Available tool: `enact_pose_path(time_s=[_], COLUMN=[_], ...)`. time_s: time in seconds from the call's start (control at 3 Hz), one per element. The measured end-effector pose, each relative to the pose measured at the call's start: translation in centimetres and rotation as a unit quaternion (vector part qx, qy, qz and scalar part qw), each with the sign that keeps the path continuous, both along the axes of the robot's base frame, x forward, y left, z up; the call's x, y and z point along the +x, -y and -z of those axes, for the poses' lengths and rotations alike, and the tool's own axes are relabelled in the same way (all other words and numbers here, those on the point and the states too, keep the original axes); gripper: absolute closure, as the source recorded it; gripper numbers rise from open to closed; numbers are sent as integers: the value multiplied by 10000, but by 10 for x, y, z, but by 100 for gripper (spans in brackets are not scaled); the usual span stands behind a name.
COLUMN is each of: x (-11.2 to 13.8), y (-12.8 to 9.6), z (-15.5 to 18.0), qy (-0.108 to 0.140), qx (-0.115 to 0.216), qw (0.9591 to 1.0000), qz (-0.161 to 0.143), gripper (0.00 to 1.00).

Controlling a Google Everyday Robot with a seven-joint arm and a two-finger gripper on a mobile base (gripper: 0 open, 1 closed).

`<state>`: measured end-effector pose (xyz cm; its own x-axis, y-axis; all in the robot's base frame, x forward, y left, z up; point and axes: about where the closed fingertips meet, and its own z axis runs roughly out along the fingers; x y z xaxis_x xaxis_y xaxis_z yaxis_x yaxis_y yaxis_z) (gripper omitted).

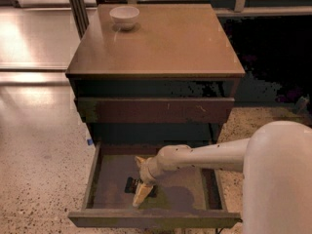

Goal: Pick rxbar chocolate from middle drawer and place on counter

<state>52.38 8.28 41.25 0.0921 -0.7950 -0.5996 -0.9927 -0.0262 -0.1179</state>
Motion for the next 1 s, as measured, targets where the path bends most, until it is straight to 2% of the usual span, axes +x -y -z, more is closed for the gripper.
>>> enact_pose_path(time_s=[0.67, 1.0], x=[-2, -7], y=[0, 3], z=[5, 24], qy=[-48, -154], qx=[-79, -344], qw=[10000, 9992], qz=[15, 101], gripper=[0, 0])
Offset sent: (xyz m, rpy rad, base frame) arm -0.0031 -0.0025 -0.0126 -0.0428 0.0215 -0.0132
